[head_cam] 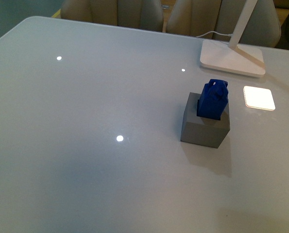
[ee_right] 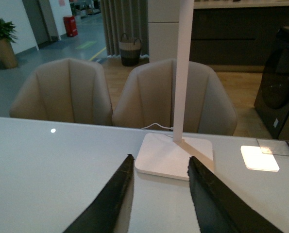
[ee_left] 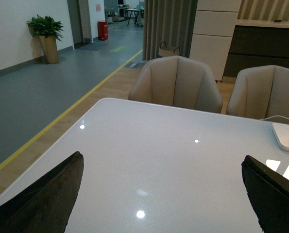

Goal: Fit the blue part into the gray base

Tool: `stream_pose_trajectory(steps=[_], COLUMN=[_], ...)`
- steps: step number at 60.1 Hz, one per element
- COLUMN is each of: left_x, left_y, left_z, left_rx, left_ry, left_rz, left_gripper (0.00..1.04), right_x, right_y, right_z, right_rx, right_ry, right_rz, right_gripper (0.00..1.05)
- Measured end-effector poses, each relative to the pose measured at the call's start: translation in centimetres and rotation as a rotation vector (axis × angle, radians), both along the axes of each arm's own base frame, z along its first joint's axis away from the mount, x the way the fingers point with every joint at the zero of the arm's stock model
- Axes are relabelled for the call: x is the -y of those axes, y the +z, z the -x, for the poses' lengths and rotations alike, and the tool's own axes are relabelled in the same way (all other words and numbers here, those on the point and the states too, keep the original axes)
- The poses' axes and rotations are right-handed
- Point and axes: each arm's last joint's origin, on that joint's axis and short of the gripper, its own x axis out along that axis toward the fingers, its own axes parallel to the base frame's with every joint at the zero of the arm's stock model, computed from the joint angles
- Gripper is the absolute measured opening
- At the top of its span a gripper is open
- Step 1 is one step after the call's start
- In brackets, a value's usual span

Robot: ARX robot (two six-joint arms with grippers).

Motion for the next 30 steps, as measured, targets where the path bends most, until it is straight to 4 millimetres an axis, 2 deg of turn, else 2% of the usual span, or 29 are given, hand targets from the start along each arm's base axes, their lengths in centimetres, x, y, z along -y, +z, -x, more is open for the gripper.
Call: stream_pose_trajectory(steps=[7,16,24,30], left_x=[0.0,0.0,0.0,0.0], left_y=[0.0,0.0,0.0,0.0], left_z=[0.0,0.0,0.0,0.0], left_rx=[0.000,0.000,0.000,0.000], left_ry=[0.000,0.000,0.000,0.000], left_rz=[0.000,0.000,0.000,0.000], left_gripper=[0.97,0.97,0.97,0.97], right_x=[0.8,1.7,2.3,2.7], right_y=[-0.9,-1.0,-2.2,-2.4], right_z=[1.9,4.0,5.6,6.6], right_rx=[-0.027,-0.016,-0.025,-0.031], right_ry=[0.007,0.005,0.003,0.012], right_rz=[0.015,0.017,0.018,0.018], right_gripper=[0.02,0.02,0.02,0.02])
